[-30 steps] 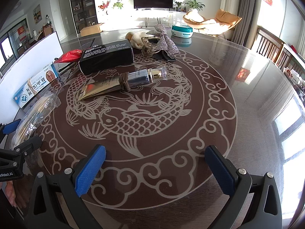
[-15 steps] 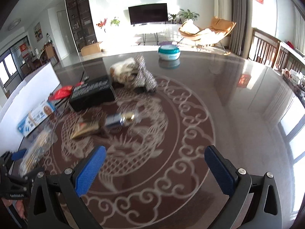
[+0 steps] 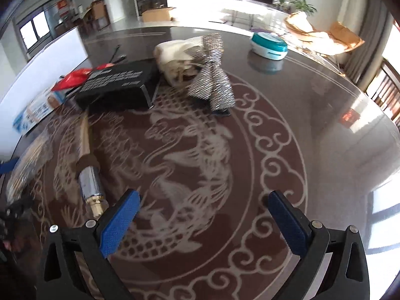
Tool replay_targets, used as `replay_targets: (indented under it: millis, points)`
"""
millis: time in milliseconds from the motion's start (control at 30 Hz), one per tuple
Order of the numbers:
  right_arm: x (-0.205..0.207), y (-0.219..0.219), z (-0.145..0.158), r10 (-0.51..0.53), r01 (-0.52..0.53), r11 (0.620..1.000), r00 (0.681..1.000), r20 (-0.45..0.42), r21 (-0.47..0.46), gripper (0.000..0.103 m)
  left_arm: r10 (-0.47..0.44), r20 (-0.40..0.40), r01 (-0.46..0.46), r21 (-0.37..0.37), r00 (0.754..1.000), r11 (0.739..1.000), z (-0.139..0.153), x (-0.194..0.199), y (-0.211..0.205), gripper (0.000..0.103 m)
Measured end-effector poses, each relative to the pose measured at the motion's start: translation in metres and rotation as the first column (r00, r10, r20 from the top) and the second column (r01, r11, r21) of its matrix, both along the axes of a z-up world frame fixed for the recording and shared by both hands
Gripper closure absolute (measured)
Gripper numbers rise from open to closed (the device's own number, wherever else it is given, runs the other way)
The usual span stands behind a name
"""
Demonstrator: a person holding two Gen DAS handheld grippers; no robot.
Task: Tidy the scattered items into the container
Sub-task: 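Grasp the cotton swab bag with the left tool while the right tool grasps the gold-capped tube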
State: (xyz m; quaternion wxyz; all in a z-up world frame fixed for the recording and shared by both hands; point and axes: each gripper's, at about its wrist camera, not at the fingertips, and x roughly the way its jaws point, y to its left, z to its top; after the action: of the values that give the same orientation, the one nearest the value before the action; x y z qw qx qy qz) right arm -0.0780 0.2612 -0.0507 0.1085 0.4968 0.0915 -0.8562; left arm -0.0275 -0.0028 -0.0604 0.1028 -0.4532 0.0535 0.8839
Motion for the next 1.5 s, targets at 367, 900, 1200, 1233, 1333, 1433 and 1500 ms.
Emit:
replay_targets:
  millis: [367,900,1200,1233,1333,1433,1500]
  points:
    - [0.047,-0.072,0.014,0.135,-0.138,0.99,0.983,-0.124,-0.019,0.0,0.0,0.0,0.0,0.0,1.0,1.0,0.0,0.0,0.0,0.0]
    - [0.003,-0.097,-0.004,0.136,-0.136,0.99,0.99,0.018,-0.039,0.001,-0.024,0.021,0.024,-0.013,0.999,1.0,0.0,-0.002,0.002,0.0]
    - [0.009,-0.094,0.015,0.154,-0.148,0.985,0.986,0.062,-0.092,0.073,-0.05,0.026,0.048,0.09,0.998,0.995,0.02,0.009,-0.006,0.073]
    - [0.015,-0.094,0.02,0.155,-0.15,0.984,0.987,0.051,-0.097,0.073,-0.05,0.011,0.049,0.094,0.999,0.994,0.024,0.015,-0.007,0.073]
    - [0.033,-0.083,0.034,0.139,-0.135,0.982,0.99,0.017,-0.133,0.073,-0.06,-0.019,0.062,0.081,0.998,0.995,0.032,0.026,-0.006,0.073]
    - [0.04,-0.077,0.031,0.11,-0.103,0.986,0.993,0.047,-0.13,0.073,-0.063,-0.003,0.063,0.092,0.998,0.994,0.029,0.031,-0.005,0.073]
    - [0.049,-0.078,0.028,0.114,-0.107,0.988,0.992,0.057,-0.109,0.073,-0.065,0.005,0.064,0.096,0.998,0.993,0.028,0.035,-0.008,0.073]
